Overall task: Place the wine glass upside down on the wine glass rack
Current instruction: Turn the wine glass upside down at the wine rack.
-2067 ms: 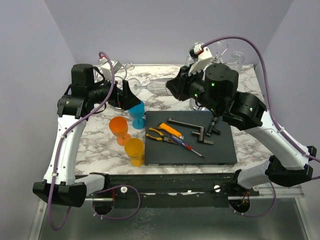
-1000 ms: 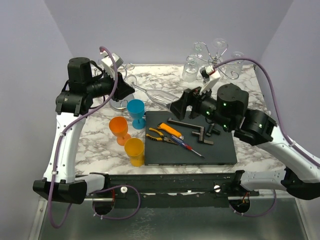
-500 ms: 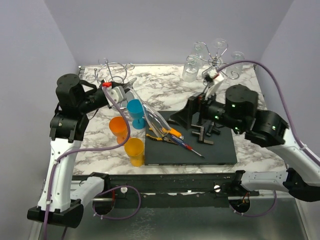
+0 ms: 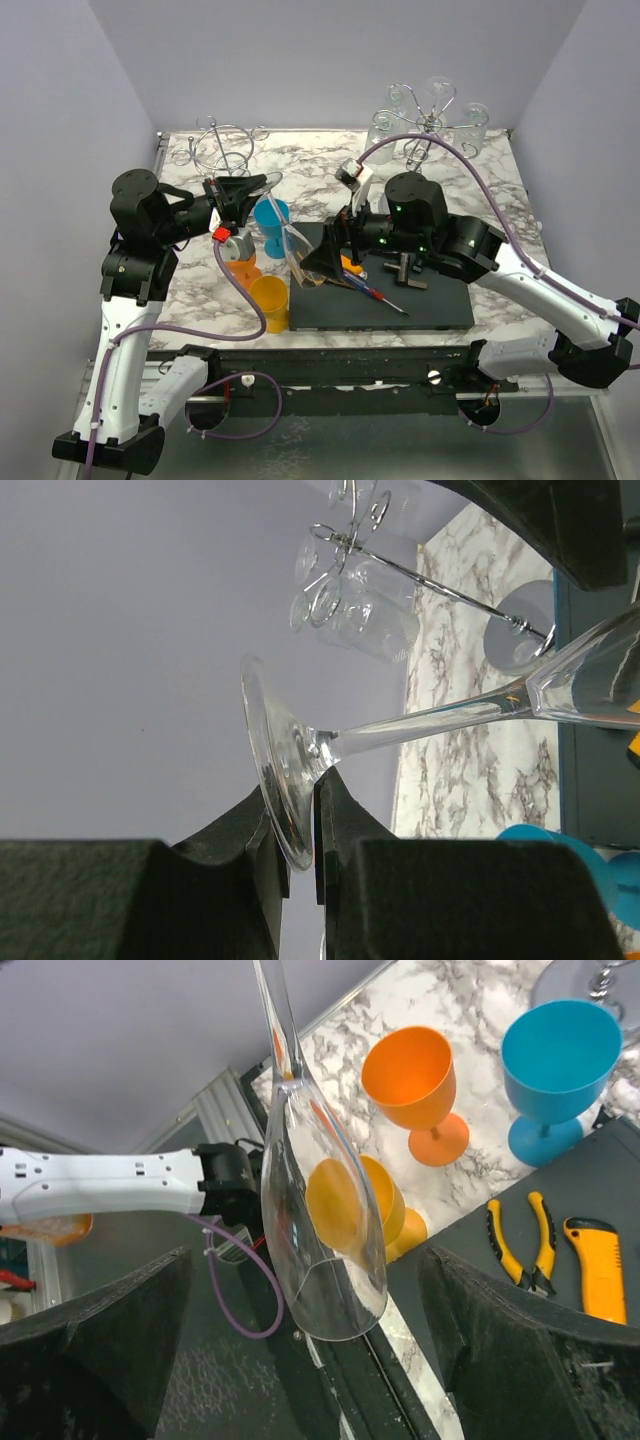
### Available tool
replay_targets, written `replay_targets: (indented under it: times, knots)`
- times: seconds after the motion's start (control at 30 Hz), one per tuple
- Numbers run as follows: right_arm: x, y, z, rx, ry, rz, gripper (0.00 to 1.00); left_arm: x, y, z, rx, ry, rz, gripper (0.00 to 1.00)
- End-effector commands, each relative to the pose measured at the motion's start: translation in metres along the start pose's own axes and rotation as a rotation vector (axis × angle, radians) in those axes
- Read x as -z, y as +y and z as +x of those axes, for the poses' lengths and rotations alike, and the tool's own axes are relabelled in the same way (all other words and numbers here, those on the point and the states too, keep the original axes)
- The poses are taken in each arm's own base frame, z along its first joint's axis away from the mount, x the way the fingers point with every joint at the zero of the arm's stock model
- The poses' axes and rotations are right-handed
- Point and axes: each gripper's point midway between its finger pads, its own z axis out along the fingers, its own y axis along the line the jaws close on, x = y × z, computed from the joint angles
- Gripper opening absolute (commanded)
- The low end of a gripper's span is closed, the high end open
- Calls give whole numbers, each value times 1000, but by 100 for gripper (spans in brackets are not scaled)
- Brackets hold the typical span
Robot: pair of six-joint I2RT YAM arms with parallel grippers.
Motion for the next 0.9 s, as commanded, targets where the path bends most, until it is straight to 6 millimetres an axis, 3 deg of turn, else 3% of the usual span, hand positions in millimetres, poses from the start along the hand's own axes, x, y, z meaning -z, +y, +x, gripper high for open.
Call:
replay_targets:
  times: [0.0,0.2,0.47,0.67,0.87]
  knots:
    - [-12,5,16,36,31,-66,100,-2,1,-19,-139,-87,14,0]
    - [-29,-10,22,50,2,-30,100,-2,-1,-22,-157,-103,20,0]
    - [-48,-6,29,34,-18,-94,96,-3,0,-21,-173,-106,22,0]
    - [-59,-8,41,1,15,-101,75,-5,1,-19,-186,-105,23,0]
    - [-55,-23,40,4,-10,-18,31,-5,1,-16,-194,-95,21,0]
